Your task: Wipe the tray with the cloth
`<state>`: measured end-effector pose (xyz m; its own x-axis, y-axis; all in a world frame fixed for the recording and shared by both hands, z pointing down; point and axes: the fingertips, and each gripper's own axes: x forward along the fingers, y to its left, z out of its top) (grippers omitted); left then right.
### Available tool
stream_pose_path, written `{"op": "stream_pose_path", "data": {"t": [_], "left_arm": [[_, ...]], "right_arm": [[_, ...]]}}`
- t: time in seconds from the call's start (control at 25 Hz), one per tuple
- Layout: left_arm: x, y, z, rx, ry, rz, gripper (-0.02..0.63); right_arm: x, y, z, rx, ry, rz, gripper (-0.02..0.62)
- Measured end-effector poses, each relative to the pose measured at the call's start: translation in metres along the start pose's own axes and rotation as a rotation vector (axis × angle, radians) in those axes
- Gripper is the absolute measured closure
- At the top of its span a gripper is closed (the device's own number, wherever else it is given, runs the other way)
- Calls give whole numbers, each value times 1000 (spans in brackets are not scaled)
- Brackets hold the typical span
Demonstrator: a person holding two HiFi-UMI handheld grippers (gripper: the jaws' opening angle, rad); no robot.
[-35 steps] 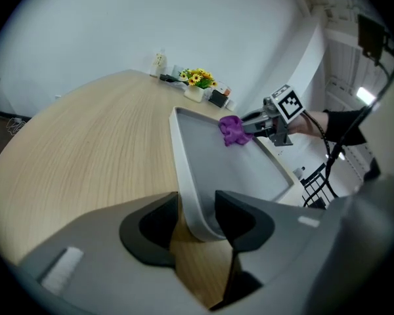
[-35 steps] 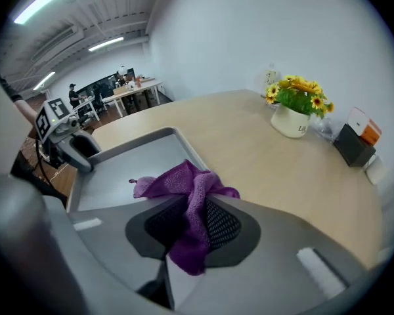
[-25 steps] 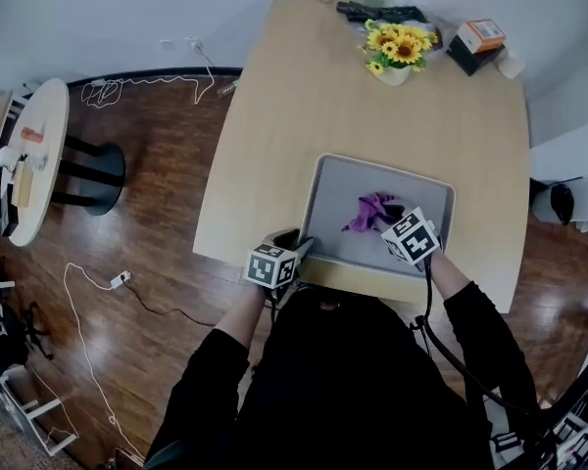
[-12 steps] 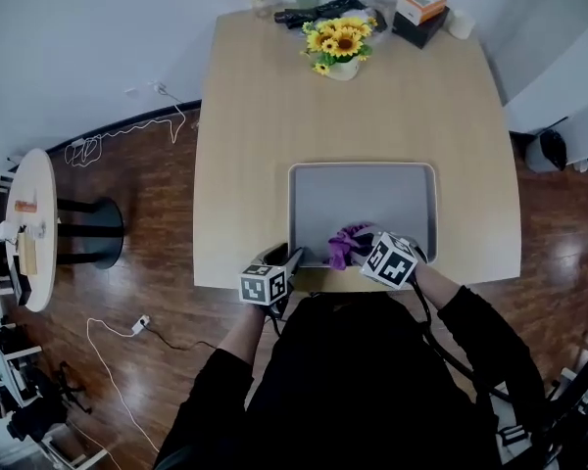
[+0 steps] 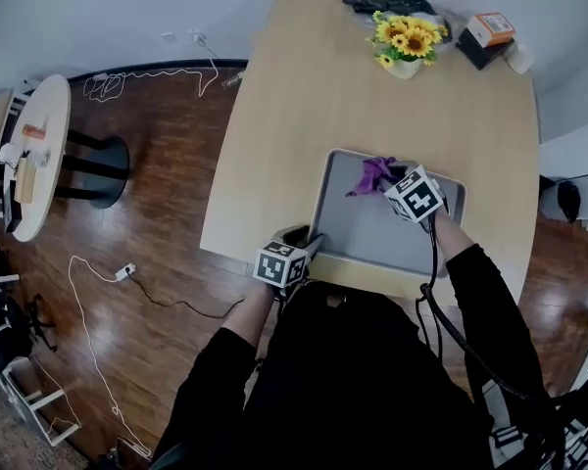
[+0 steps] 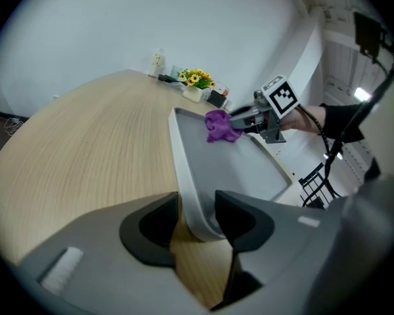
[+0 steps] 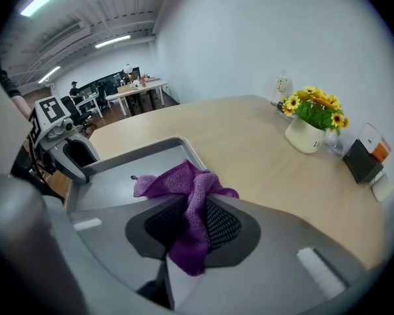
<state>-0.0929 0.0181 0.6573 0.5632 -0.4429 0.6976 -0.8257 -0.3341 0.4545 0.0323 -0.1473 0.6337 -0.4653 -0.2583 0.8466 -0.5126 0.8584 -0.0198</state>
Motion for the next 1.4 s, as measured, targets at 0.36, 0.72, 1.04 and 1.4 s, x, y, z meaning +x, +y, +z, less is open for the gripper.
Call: {"op": "stream_pose_path", "data": {"t": [0.36, 0.72, 1.04, 1.4], "left_arm": [[-7, 5, -2, -1, 0, 3, 445], [-4, 7, -2, 0, -6, 8, 445], [-2, 1, -3, -4, 2, -2, 446], [-3, 1, 0, -3, -3, -9, 446]], "right_arm": [[-8, 62, -6, -32, 13, 43, 520], [-25, 191, -42, -130, 22, 229, 522], [-7, 132, -14, -194, 36, 236, 518], [28, 21, 47, -81, 22, -5, 518]]}}
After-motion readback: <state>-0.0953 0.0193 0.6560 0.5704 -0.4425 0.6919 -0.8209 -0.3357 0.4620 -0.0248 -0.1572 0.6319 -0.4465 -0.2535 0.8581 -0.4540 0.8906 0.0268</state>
